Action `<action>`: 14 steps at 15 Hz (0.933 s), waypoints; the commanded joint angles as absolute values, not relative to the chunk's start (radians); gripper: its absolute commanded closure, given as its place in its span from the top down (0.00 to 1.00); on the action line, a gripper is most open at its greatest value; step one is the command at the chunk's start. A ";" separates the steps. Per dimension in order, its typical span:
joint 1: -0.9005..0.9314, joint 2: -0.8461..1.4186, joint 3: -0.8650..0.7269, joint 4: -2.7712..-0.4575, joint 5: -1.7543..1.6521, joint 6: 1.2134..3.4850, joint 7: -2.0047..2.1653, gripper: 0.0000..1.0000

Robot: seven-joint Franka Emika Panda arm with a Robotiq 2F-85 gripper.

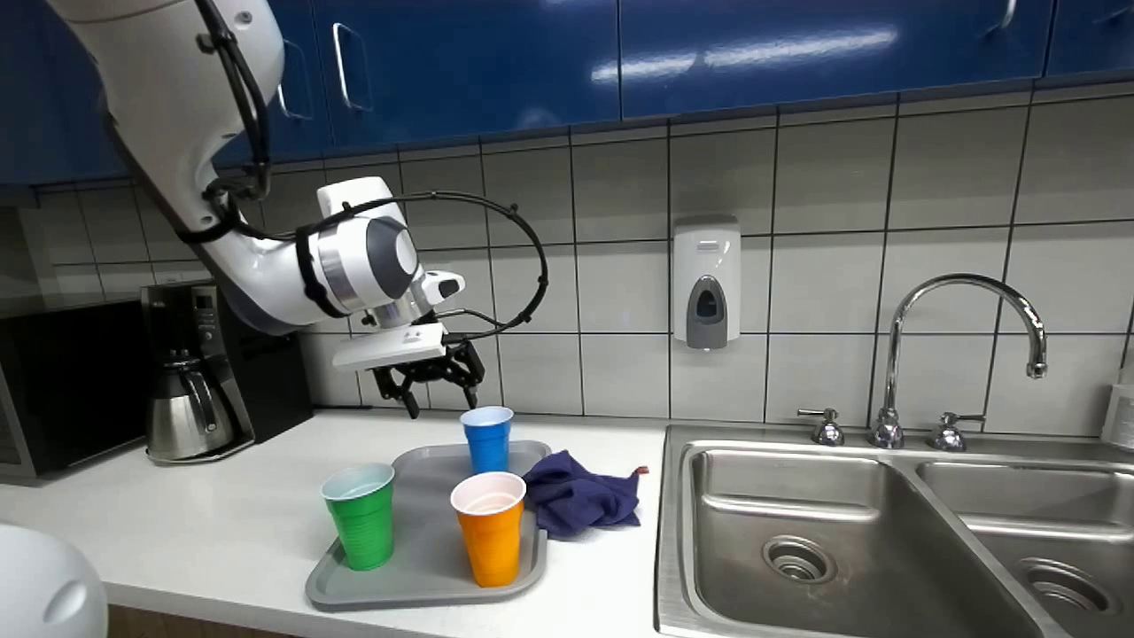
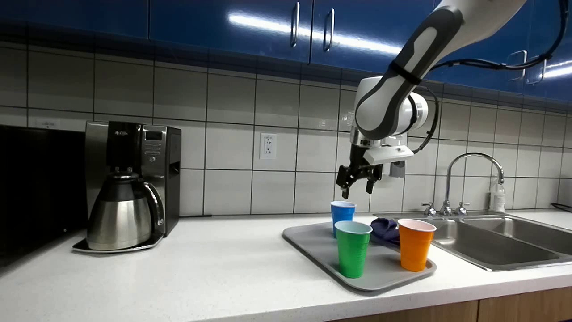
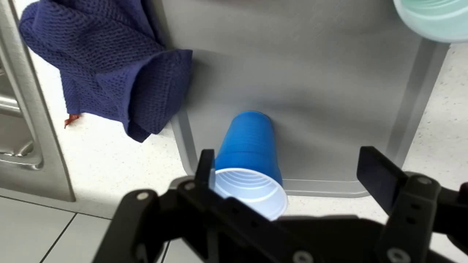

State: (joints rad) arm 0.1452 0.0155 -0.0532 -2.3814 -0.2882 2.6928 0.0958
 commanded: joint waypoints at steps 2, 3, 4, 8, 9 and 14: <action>0.104 -0.135 -0.015 -2.513 -0.193 2.707 -0.053 1.00; 0.109 -0.155 -0.015 -2.527 -0.158 2.700 -0.093 1.00; 0.111 -0.175 -0.016 -2.542 -0.134 2.698 -0.117 1.00; 0.118 -0.232 -0.027 -2.575 -0.064 2.677 -0.198 1.00; 0.120 -0.241 -0.029 -2.580 -0.050 2.667 -0.213 1.00; 0.112 -0.206 -0.014 -2.563 -0.065 2.690 -0.179 1.00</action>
State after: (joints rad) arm 0.1346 -0.2061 -0.0382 -2.5638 -0.0737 2.6920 -0.1737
